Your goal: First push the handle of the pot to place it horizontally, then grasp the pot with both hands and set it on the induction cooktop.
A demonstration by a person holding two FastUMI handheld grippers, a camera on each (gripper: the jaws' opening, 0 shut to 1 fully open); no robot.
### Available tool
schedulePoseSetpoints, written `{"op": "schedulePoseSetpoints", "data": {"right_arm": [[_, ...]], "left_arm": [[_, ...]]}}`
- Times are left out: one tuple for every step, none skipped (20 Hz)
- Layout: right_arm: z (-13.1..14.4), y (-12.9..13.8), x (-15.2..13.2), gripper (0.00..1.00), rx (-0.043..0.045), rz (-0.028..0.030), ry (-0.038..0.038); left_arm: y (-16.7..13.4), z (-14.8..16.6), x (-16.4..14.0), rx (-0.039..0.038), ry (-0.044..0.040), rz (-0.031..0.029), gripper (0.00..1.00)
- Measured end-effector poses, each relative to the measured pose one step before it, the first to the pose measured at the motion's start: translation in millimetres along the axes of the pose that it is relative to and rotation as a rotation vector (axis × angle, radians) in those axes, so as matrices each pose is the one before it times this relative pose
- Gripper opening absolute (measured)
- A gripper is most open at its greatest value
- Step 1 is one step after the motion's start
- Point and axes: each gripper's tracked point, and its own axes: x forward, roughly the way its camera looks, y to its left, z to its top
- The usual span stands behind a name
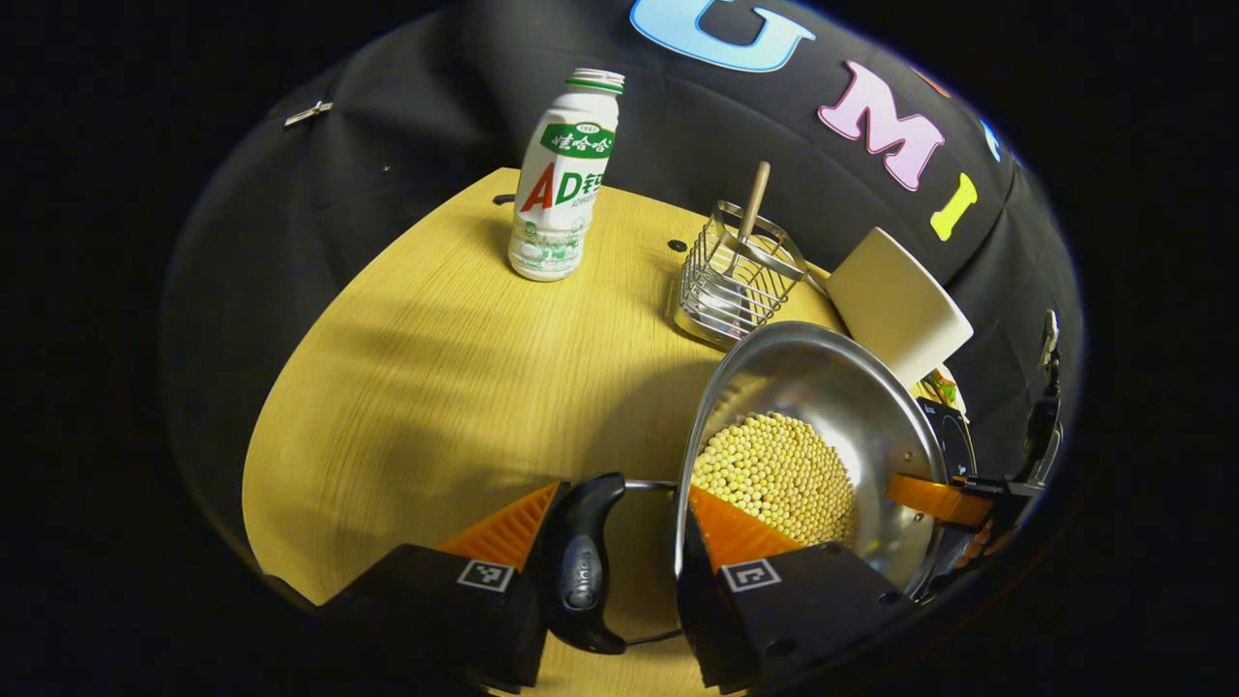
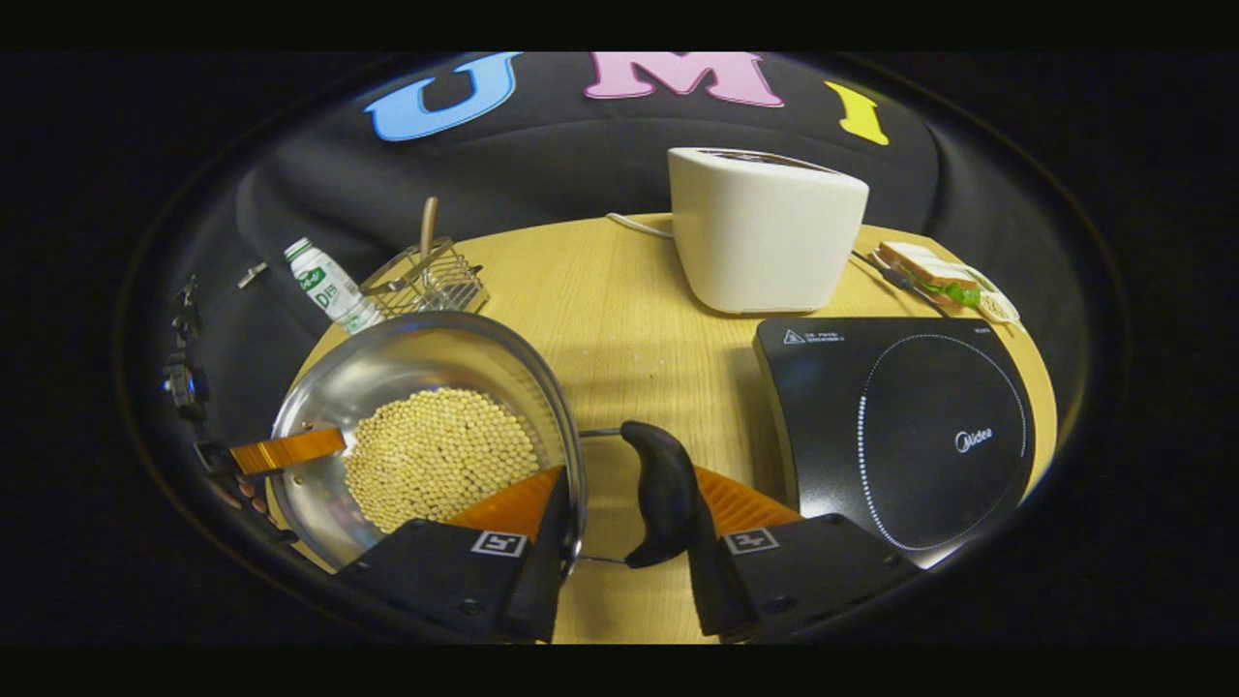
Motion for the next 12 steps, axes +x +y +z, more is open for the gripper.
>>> {"op": "schedulePoseSetpoints", "data": {"right_arm": [[0.19, -0.56, -0.40, 0.58, -0.00723, -0.00008, 0.00432], [-0.14, 0.22, -0.45, 0.59, -0.00743, -0.00441, -0.00056], [-0.33, -0.07, -1.25, 0.59, -0.00644, -0.00223, -0.00015], [-0.72, 1.13, -0.68, 0.58, -0.00774, 0.00077, 0.00139], [-2.73, 1.64, -0.91, 0.58, -0.01385, 0.00280, -0.00329], [-0.58, 0.99, -1.43, 0.58, -0.01433, 0.00060, -0.00255], [-1.50, 1.35, -2.32, 0.58, -0.00360, 0.00116, -0.00066], [-1.78, 2.50, -1.79, 0.58, 0.00417, 0.00469, 0.00211], [0.31, 2.38, -1.29, 0.58, -0.00015, 0.00483, -0.00124], [1.32, 1.04, -2.04, 0.58, -0.00457, 0.00378, -0.00716], [2.13, 1.40, -3.00, 0.58, -0.00139, 0.00297, -0.01075], [2.05, 0.47, -3.59, 0.58, -0.00426, 0.00452, -0.01014]], "left_arm": [[0.20, 0.44, -0.27, 0.00100, -0.00177, 0.00293, 0.64], [0.30, 0.03, -0.24, 0.00024, 0.00403, 0.00666, 0.62], [0.25, -0.24, 2.15, 0.00663, 0.00030, 0.00502, 0.62], [1.11, -1.12, -3.40, 0.00532, -0.00111, 0.00448, 0.63], [0.53, -0.33, -0.86, 0.00393, -0.00359, 0.00432, 0.63], [1.22, -1.93, -2.94, -0.00273, -0.00411, 0.00433, 0.61], [1.40, -0.71, -3.09, -0.00092, -0.00151, 0.00077, 0.63], [1.05, -1.93, -2.67, -0.00158, 0.00493, 0.00097, 0.62], [1.52, -0.29, -2.87, 0.00006, 0.00188, 0.00364, 0.61], [1.09, 0.47, -2.60, -0.00013, -0.00379, 0.00256, 0.60], [0.31, 1.02, -3.58, -0.00542, -0.00918, 0.00208, 0.60], [-1.03, 0.45, -3.48, -0.00401, -0.00711, -0.00032, 0.60]]}}
